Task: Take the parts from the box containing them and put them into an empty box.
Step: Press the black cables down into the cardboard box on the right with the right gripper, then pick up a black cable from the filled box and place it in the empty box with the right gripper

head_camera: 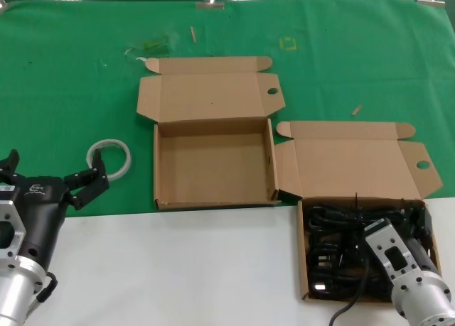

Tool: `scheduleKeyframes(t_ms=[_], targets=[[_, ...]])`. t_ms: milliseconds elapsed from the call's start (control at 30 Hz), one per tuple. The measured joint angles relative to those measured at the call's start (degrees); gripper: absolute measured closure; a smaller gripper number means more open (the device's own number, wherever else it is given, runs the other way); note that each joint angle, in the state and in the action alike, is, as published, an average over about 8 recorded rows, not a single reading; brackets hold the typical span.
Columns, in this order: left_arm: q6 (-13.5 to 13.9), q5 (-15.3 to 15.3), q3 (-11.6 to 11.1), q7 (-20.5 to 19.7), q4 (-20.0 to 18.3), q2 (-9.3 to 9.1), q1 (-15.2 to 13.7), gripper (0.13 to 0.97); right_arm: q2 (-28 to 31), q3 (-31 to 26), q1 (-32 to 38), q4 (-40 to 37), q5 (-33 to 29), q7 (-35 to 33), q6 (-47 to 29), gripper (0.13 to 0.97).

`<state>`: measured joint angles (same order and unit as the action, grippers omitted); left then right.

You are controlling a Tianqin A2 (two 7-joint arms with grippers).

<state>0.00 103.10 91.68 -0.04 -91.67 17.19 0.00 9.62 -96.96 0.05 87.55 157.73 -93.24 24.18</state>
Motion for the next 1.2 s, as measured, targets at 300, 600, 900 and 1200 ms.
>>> scheduleKeyframes(t_ms=[300,600,900,1200], targets=[[0.00,0.00,0.00,0.00,0.00,0.00,0.00,0.132,-0.20,0.31,-0.86,1.03,0.00,0.28,0.34,0.429],[0.00,0.00,0.00,0.00,0.00,0.00,0.00,0.132,-0.35,0.62,-1.82,2.24,0.00,0.29,0.69,0.607],[0.00,0.00,0.00,0.00,0.00,0.00,0.00,0.132,-0.55,0.85,-2.76,4.64,0.00,-0.22,1.62,0.727],[0.00,0.00,0.00,0.00,0.00,0.00,0.00,0.132,-0.55,0.72,-4.07,8.65,0.00,-0.79,3.54,0.867]])
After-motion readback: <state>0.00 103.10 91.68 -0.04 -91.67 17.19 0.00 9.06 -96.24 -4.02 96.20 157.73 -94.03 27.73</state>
